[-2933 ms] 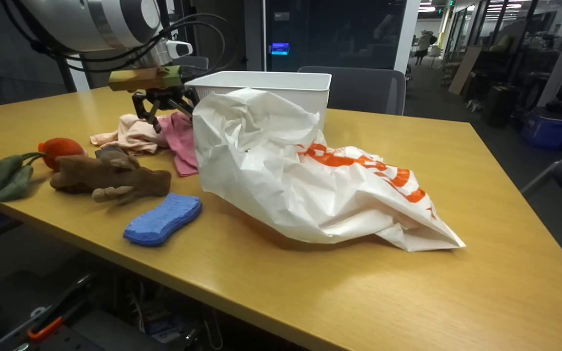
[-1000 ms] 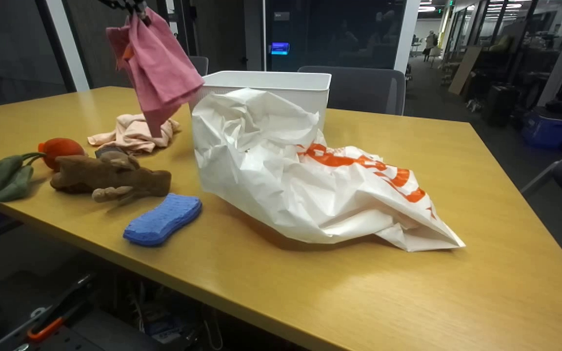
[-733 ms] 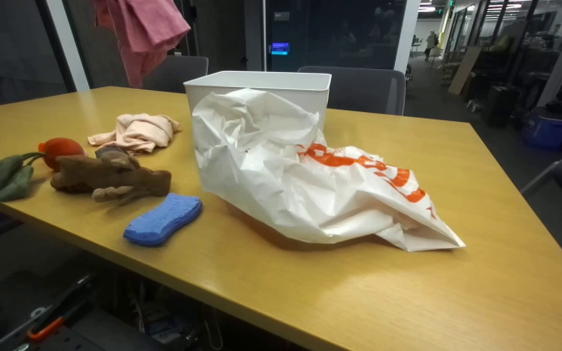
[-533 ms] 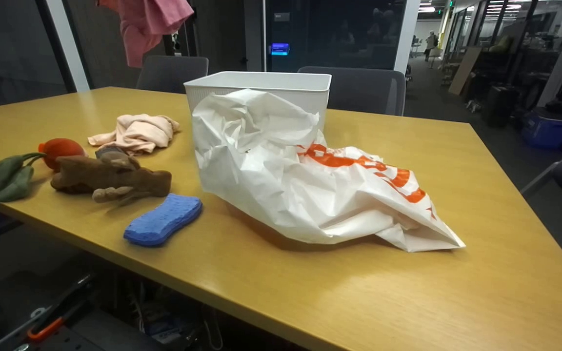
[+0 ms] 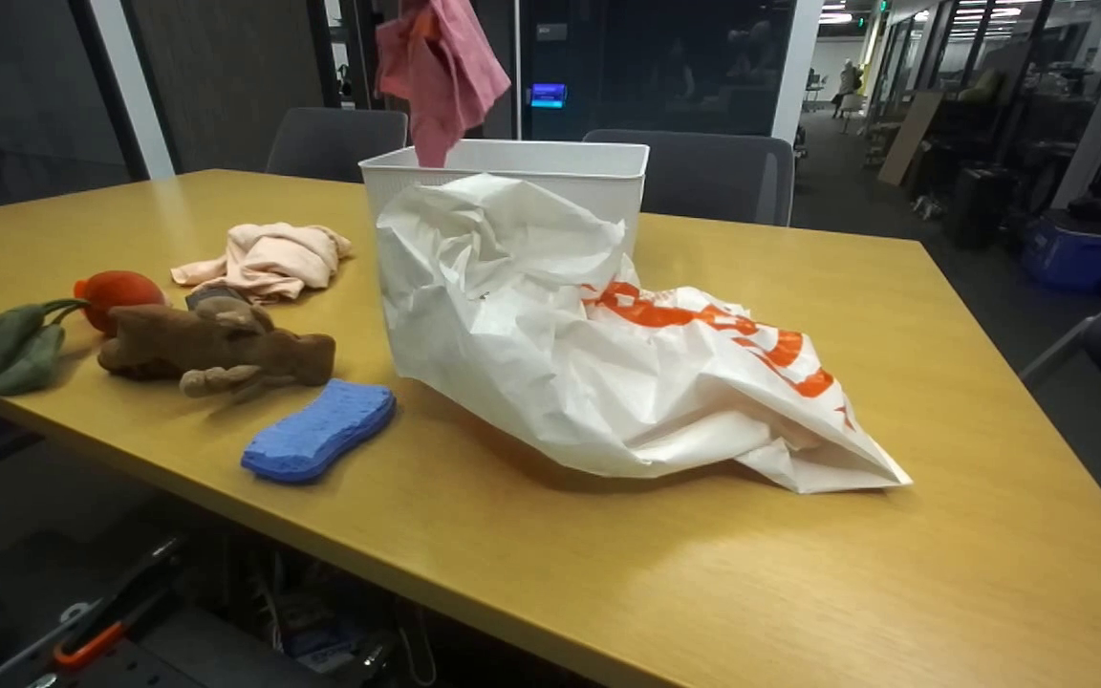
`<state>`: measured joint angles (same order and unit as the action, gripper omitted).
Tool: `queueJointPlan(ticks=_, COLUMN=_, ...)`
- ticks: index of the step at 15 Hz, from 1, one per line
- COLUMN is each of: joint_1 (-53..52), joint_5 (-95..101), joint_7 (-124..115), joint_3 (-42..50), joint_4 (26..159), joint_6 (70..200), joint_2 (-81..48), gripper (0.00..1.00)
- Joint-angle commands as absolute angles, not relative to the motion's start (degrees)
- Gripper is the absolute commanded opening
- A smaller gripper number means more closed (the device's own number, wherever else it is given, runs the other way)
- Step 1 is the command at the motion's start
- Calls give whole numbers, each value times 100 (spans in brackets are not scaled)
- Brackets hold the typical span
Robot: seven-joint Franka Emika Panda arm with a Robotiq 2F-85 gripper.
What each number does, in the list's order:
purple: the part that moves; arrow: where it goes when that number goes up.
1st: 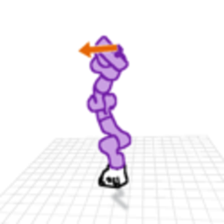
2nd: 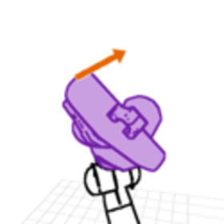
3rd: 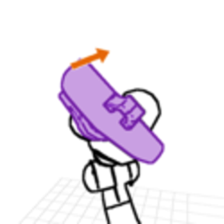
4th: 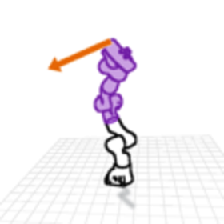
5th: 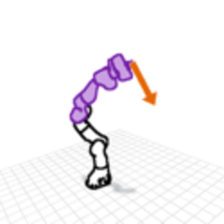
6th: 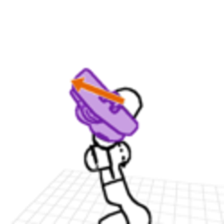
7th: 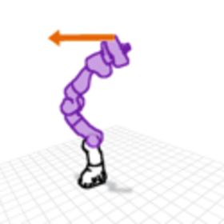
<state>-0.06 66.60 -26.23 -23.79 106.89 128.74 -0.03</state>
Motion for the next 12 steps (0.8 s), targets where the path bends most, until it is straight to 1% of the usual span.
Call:
queueJointPlan(ticks=1, joint_1=-406, joint_5=6900, joint_7=-2696, joint_3=-1666, joint_4=10108, joint_6=12953, joint_2=-885, gripper=2)
queueJointPlan(ticks=2, joint_1=-465, joint_5=6823, joint_7=-2683, joint_3=-1515, joint_4=10034, joint_6=12978, joint_2=-1032, gripper=2)
queueJointPlan(ticks=3, joint_1=-505, joint_5=6662, joint_7=-2605, joint_3=-1403, joint_4=10004, joint_6=13050, joint_2=-1093, gripper=31)
queueJointPlan(ticks=4, joint_1=-539, joint_5=6461, joint_7=-2507, joint_3=-1328, joint_4=9965, joint_6=13120, joint_2=-1151, gripper=33)
queueJointPlan(ticks=6, joint_1=-612, joint_5=6076, joint_7=-2455, joint_3=-1231, joint_4=9919, joint_6=13265, joint_2=-1135, gripper=46)
queueJointPlan(ticks=7, joint_1=-653, joint_5=5935, joint_7=-2412, joint_3=-1200, joint_4=9932, joint_6=13330, joint_2=-1055, gripper=55)
queueJointPlan(ticks=8, joint_1=-689, joint_5=5794, joint_7=-2374, joint_3=-1183, joint_4=9946, joint_6=13407, joint_2=-965, gripper=62)
queueJointPlan(ticks=12, joint_1=-826, joint_5=4284, joint_7=-1712, joint_3=-1290, joint_4=10249, joint_6=13470, joint_2=-390, gripper=93)
